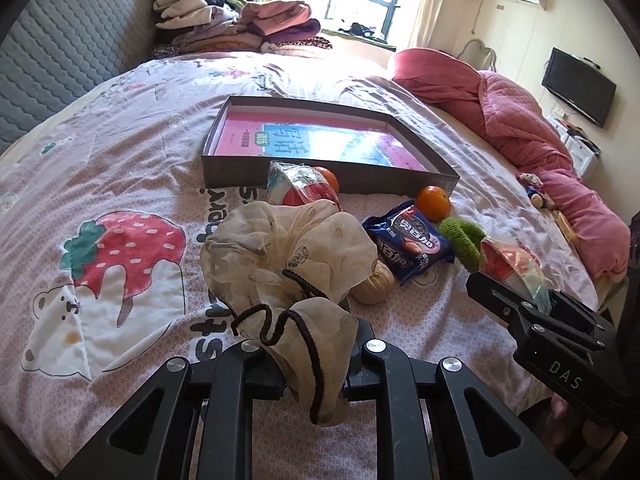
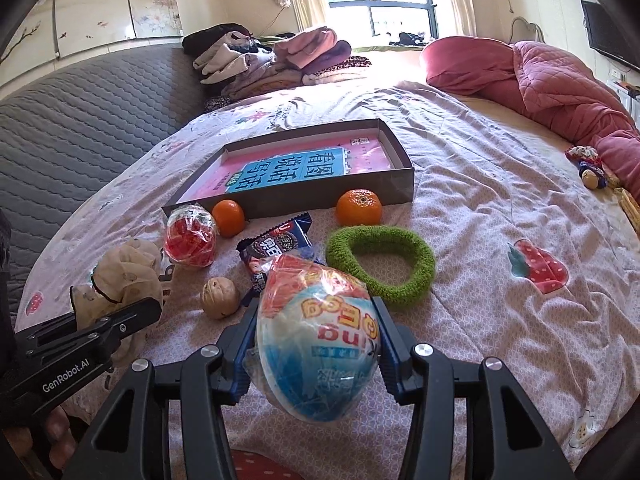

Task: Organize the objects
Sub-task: 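Carry the mesh bag with left tool while right tool carries the egg toward the pink tray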

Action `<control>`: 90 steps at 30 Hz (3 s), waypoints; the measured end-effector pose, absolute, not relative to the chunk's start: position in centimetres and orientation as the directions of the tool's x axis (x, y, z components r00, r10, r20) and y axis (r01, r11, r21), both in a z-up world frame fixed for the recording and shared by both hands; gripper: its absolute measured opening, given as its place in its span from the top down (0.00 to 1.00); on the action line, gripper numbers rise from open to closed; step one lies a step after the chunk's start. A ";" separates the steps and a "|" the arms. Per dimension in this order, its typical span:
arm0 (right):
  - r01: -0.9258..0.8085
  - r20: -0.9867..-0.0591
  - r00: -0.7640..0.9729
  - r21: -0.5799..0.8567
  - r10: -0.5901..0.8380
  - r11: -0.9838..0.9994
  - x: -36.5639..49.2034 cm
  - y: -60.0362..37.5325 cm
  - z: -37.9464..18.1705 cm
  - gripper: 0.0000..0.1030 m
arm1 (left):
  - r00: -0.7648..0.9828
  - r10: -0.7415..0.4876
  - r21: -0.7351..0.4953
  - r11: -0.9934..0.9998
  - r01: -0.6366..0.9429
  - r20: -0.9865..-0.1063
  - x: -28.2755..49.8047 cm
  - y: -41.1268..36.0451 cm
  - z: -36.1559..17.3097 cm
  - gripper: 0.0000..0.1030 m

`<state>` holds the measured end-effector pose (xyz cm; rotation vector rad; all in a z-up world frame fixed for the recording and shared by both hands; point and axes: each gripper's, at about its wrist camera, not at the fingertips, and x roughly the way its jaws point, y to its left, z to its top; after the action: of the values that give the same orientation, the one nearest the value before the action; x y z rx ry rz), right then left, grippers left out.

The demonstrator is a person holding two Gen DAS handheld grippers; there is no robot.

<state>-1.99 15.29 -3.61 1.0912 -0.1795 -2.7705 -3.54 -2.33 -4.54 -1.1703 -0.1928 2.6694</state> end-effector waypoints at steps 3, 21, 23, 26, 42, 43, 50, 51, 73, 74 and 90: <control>0.120 -0.656 -0.728 0.166 -0.201 -0.979 -1.9 15.1 -3.2 0.50 | -0.667 0.249 -0.204 -0.968 -0.146 -0.703 -3.3 -2.3 -4.0 0.82; 0.199 -0.606 -0.756 0.148 -0.248 -0.969 -4.3 13.9 -0.5 0.50 | -0.705 0.249 -0.186 -0.968 -0.167 -0.664 -5.5 -0.9 -1.1 0.82; 0.209 -0.604 -0.754 0.153 -0.258 -0.966 -5.0 13.8 -0.3 0.50 | -0.703 0.249 -0.181 -0.968 -0.171 -0.666 -6.1 -0.6 -1.0 0.82; 0.218 -0.600 -0.757 0.146 -0.261 -0.965 -6.2 13.7 0.1 0.50 | -0.702 0.244 -0.174 -0.970 -0.171 -0.669 -7.1 -0.3 -1.0 0.82; 0.234 -0.569 -0.779 0.122 -0.261 -0.965 -11.6 14.6 1.4 0.50 | -0.714 0.209 -0.169 -0.977 -0.127 -0.669 -12.7 -0.3 -0.3 0.82; 0.235 -0.568 -0.780 0.122 -0.262 -0.964 -11.9 14.7 1.4 0.50 | -0.715 0.205 -0.167 -0.978 -0.124 -0.668 -13.0 -0.4 -0.2 0.82; 0.250 -0.568 -0.776 0.123 -0.275 -0.960 -13.4 14.6 1.7 0.50 | -0.724 0.174 -0.154 -0.984 -0.095 -0.667 -15.1 -0.6 0.4 0.82; 0.253 -0.566 -0.777 0.119 -0.275 -0.960 -13.6 14.6 1.8 0.50 | -0.725 0.172 -0.155 -0.984 -0.091 -0.667 -15.4 -0.7 0.5 0.82; 0.255 -0.613 -0.746 0.103 -0.263 -0.962 -20.6 16.0 1.8 0.50 | -0.677 0.142 -0.141 -0.988 -0.057 -0.722 -23.1 -1.1 0.3 0.82; 0.256 -0.621 -0.738 0.104 -0.264 -0.961 -20.9 16.0 1.5 0.50 | -0.672 0.142 -0.142 -0.988 -0.056 -0.727 -23.5 -1.1 0.2 0.82; 0.245 -0.738 -0.625 0.125 -0.255 -0.961 -24.8 15.9 -3.2 0.50 | -0.560 0.161 -0.152 -0.986 -0.063 -0.812 -28.4 0.2 -3.7 0.82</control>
<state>-24.80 15.95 -3.23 1.1868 -0.0182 -2.6058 -28.45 0.17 -3.66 -1.4031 -0.1595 2.6629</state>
